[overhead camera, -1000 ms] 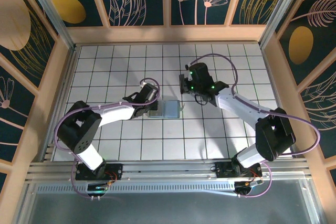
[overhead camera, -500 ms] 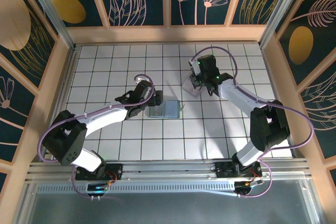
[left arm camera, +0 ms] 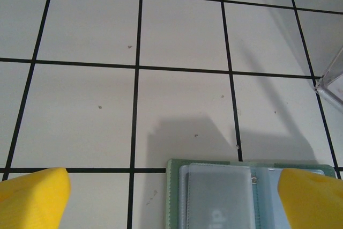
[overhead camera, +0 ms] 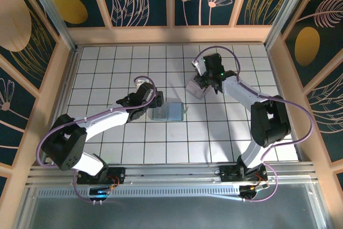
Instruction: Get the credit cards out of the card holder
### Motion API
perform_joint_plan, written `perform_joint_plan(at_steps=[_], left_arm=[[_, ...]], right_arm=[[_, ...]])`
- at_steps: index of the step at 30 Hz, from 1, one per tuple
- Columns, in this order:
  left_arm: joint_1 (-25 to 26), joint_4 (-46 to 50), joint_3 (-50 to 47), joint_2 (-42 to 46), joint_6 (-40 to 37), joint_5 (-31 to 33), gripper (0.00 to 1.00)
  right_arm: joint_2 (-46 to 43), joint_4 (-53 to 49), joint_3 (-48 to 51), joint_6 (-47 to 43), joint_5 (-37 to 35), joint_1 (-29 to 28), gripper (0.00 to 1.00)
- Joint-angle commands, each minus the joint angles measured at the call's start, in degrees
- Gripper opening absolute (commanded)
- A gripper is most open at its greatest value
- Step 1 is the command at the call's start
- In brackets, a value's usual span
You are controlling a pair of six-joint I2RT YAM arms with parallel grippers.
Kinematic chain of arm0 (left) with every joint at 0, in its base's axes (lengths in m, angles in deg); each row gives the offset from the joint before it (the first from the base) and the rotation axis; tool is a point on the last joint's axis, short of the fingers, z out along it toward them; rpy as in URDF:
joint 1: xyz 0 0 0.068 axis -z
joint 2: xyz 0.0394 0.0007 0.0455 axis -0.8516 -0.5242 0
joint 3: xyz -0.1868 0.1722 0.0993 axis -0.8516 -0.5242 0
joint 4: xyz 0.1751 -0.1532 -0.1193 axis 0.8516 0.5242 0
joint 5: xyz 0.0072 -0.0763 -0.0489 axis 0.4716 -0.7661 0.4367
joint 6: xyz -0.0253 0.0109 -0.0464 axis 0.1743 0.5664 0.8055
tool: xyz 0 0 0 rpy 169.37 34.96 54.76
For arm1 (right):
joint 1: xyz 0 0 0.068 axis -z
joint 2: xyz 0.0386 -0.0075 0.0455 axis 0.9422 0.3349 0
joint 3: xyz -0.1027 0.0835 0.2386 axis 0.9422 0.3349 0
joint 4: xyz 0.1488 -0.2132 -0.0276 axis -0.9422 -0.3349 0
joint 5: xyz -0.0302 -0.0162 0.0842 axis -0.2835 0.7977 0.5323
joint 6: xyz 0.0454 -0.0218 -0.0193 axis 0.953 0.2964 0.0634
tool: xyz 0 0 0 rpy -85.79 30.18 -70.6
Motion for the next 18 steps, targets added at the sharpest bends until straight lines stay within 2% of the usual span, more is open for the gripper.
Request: perform_joint_plan(at_steps=[1, 18], left_arm=[[-0.1, 1.4, -0.8, 1.3, 1.1, 1.9, 0.99], [-0.2, 1.7, -0.9, 1.1, 1.1, 1.9, 0.99]], right_arm=[[1.3, -0.8, -2.3, -2.2, 1.7, 0.3, 0.0], [4.4, -3.9, -2.8, -4.1, 2.5, 2.4, 0.0]])
